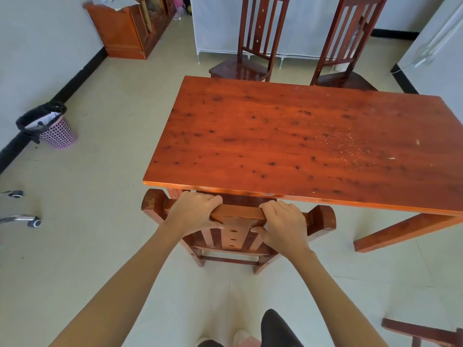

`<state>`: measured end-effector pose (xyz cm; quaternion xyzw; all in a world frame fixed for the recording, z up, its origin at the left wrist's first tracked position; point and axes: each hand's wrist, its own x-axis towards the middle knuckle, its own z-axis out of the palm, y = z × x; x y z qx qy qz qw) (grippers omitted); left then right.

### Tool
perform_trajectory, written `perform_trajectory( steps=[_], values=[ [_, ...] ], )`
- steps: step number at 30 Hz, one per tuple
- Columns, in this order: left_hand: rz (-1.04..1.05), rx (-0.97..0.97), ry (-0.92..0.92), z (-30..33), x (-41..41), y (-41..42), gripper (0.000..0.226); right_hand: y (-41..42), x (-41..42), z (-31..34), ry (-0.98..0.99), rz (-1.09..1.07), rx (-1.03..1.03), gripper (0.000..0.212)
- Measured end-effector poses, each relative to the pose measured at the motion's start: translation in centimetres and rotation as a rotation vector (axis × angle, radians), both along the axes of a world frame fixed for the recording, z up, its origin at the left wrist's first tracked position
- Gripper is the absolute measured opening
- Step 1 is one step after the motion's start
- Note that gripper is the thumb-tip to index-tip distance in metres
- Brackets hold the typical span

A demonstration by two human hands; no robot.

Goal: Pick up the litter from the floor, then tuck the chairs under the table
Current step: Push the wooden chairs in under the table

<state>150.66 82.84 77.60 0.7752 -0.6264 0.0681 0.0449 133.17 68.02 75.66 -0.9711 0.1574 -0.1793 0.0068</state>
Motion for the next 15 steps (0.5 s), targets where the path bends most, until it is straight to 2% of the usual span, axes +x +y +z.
perform_trajectory(
  steps=[4,9,15],
  values=[
    [0.008,0.023,-0.005,0.2,0.4,-0.6,0.041,-0.8,0.5,0.3,0.03,0.002,0.004,0.047],
    [0.039,0.052,0.113,0.6,0.5,-1.0,0.041,-1.2,1.1,0.9,0.056,-0.011,0.019,0.05],
    [0.132,0.129,0.103,1.1,-0.4,-1.2,0.037,-0.8,0.8,1.9,0.125,-0.016,0.094,0.046]
  ],
)
